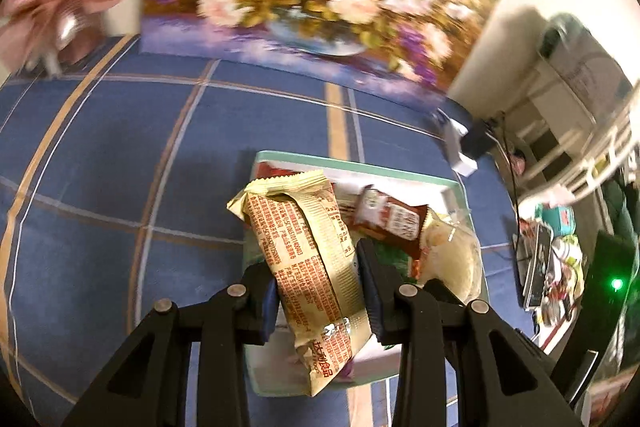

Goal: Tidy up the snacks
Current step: 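Carry the bread roll with the right tool while the left tool carries the wafer pack to the tray, then open both tools to release the bread roll and wafer pack in the tray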

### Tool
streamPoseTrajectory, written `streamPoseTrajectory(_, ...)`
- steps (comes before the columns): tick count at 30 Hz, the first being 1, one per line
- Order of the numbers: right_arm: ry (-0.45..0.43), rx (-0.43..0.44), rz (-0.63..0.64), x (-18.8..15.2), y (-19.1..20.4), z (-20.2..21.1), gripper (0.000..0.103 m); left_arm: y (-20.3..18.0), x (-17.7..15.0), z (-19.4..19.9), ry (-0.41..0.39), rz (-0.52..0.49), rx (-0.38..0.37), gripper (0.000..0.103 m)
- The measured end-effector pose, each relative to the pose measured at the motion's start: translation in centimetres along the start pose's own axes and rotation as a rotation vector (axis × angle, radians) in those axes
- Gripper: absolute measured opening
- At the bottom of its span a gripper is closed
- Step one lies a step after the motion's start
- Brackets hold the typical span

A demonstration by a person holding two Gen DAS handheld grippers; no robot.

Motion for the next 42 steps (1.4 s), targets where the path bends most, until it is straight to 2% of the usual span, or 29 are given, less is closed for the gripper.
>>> streamPoseTrajectory(7, 0.011, -0.013, -0.017, 0.4, -1.2, -1.2, 0.053, -1.9, 0.3, -2.4, 0.010, -0.058, -0.007, 0.037)
streamPoseTrajectory(19, 0.021, -0.031, 0.010, 1.5, -0.3, -2.7, 0.053, -1.8, 0.9, -5.3, 0.044, -0.042, -0.013, 0.037)
streamPoseTrajectory(25, 0.027, -0.039, 0.014, 1.6, -0.3, -2.9, 0.054, -1.7, 1.0, -5.1, 0.052, -0.016, -0.027, 0.038)
streamPoseTrajectory(32, 0.040, -0.039, 0.017, 1.5, -0.2, -2.6, 0.054, -1.8, 1.1, -3.4, 0.035, -0.025, -0.027, 0.049)
streamPoseTrajectory(34, 0.042, -0.033, 0.016, 1.4, -0.3, -2.4, 0.056, -1.5, 1.1, -2.7, 0.021, -0.024, -0.004, 0.062)
streamPoseTrajectory(35, 0.042, -0.029, 0.014, 1.3, -0.3, -2.4, 0.056, -1.1, 1.2, -2.1, 0.007, -0.017, 0.019, 0.072)
streamPoseTrajectory(36, 0.045, -0.025, 0.013, 1.2, -0.4, -2.3, 0.057, -0.9, 1.2, -1.7, -0.005, -0.011, 0.033, 0.075)
streamPoseTrajectory(40, 0.042, -0.014, 0.023, 0.5, -0.3, -1.8, 0.059, 1.7, 0.7, -0.2, -0.058, 0.021, 0.149, 0.084)
streamPoseTrajectory(42, 0.029, -0.012, 0.036, 0.2, -0.1, -1.5, 0.065, 3.4, 0.2, 0.1, -0.074, 0.039, 0.221, 0.086)
Point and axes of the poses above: each gripper's, at about its wrist camera, not at the fingertips, and z roughly against the way its jaws point, y to its left, x to its top, the point moved 2 cm from there along -z, roughly the way its jaws point, and after that the axes turned 9 degrees about z, right-handed, at the moved point
